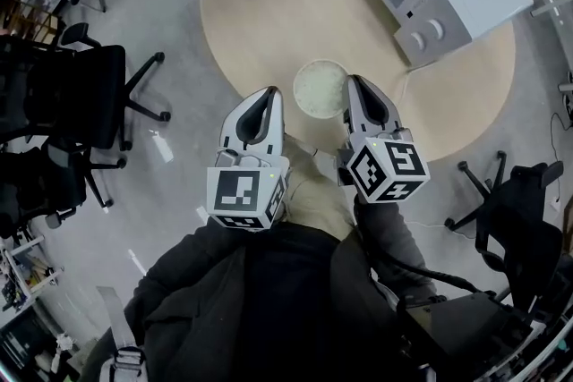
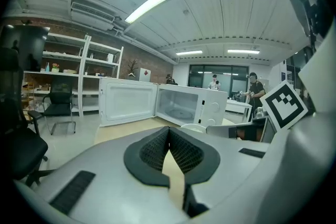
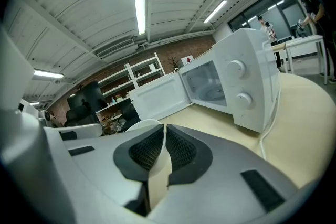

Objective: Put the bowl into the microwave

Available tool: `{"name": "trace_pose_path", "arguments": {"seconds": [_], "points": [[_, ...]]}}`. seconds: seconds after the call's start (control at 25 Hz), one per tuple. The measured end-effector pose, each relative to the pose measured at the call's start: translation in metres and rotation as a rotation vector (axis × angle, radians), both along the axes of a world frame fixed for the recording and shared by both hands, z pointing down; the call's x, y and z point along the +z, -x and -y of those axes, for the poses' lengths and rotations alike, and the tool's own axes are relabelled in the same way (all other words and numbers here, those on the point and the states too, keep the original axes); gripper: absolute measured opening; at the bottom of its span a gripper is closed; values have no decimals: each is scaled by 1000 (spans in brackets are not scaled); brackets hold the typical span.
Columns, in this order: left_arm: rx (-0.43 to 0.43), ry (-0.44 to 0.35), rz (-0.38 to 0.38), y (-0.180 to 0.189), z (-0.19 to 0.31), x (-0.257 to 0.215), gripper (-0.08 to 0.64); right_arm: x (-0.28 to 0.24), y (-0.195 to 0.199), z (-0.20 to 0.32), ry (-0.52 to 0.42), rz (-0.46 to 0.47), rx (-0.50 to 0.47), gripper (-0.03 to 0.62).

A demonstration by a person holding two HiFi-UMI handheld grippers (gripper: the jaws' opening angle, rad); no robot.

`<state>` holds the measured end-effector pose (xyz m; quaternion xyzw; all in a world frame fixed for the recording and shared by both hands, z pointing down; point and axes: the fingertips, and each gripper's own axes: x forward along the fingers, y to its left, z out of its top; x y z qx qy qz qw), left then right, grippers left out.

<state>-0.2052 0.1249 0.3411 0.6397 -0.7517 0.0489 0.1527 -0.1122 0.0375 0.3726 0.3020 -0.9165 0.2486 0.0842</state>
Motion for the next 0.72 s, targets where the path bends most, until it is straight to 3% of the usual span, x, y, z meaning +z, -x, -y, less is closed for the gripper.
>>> {"name": "trace_pose_path", "arguments": {"seconds": [0.72], "points": [[101,50,-25,93,113,16,9,17,91,83,59,-24,47,23]]}}
